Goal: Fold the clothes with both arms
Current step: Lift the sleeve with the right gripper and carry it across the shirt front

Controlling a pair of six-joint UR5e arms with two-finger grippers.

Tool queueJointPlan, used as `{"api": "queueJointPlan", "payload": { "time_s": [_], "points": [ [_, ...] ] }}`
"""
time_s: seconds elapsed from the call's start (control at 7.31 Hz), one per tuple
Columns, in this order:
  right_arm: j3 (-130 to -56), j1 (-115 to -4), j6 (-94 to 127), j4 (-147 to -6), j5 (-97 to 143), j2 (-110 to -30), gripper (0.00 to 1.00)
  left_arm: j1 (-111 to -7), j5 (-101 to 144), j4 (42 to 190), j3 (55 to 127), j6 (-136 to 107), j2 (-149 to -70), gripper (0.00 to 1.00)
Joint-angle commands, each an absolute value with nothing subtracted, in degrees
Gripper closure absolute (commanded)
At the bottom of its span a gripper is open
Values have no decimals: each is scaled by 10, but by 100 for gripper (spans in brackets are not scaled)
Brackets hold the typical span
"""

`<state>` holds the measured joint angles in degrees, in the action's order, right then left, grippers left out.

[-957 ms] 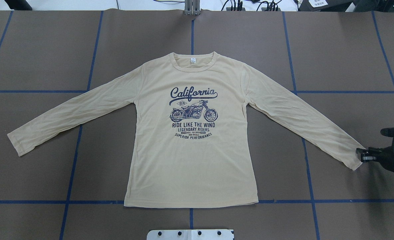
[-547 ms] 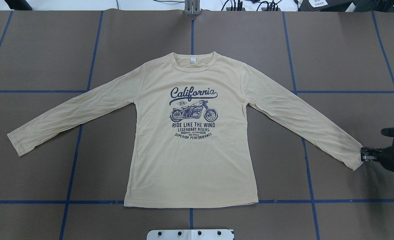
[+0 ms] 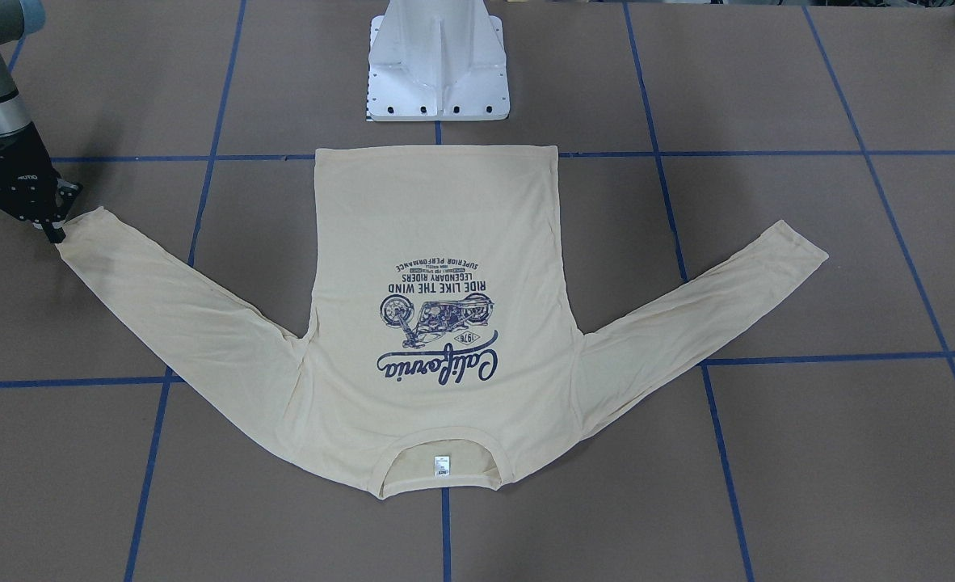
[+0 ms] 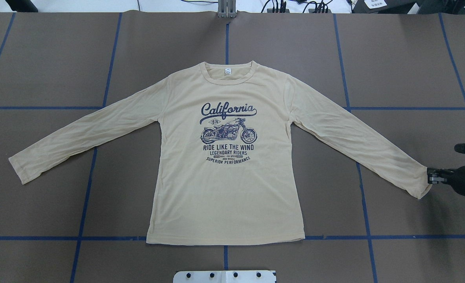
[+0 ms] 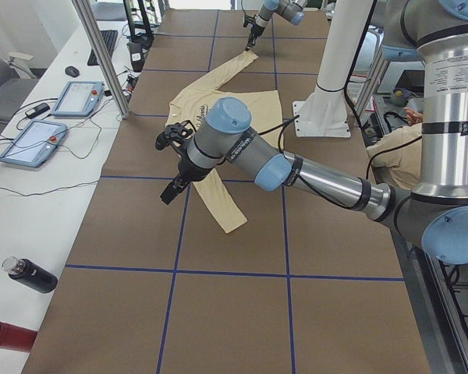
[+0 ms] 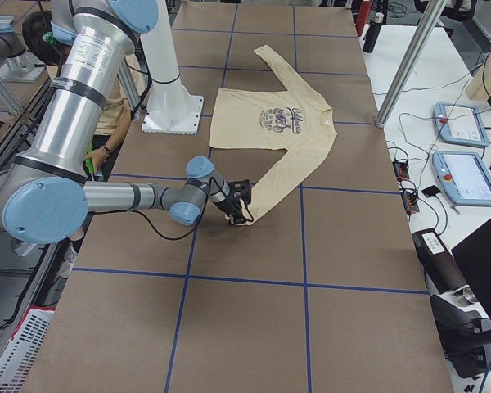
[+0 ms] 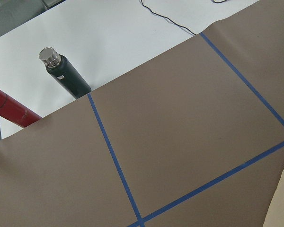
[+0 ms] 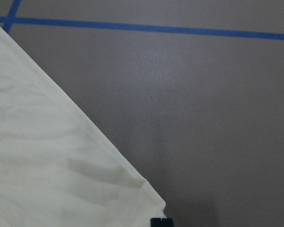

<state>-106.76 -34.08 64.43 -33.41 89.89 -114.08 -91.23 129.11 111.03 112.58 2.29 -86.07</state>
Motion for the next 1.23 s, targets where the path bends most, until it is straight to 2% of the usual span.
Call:
{"api": "queueJointPlan", "payload": {
  "time_s": [0.0, 0.41, 0.82, 0.96, 1.09],
  "points": [
    [-1124, -424, 643, -339, 994, -1136, 100, -912, 1291, 1110, 1127, 23, -861, 0],
    [-1124, -495, 644, -362, 1049, -1004, 100, -912, 1291, 1110, 1127, 23, -860, 0],
    [-1121, -498, 664, -667, 1019, -717, 100, -912, 1291, 1110, 1127, 22, -860, 0],
    [-1115, -464, 687, -784, 970, -623, 100, -912, 1292, 1110, 1128, 22, -860, 0],
    [-1081, -432, 721, -841, 915, -543, 100, -912, 1291, 1111, 1128, 22, -860, 0]
  ]
}}
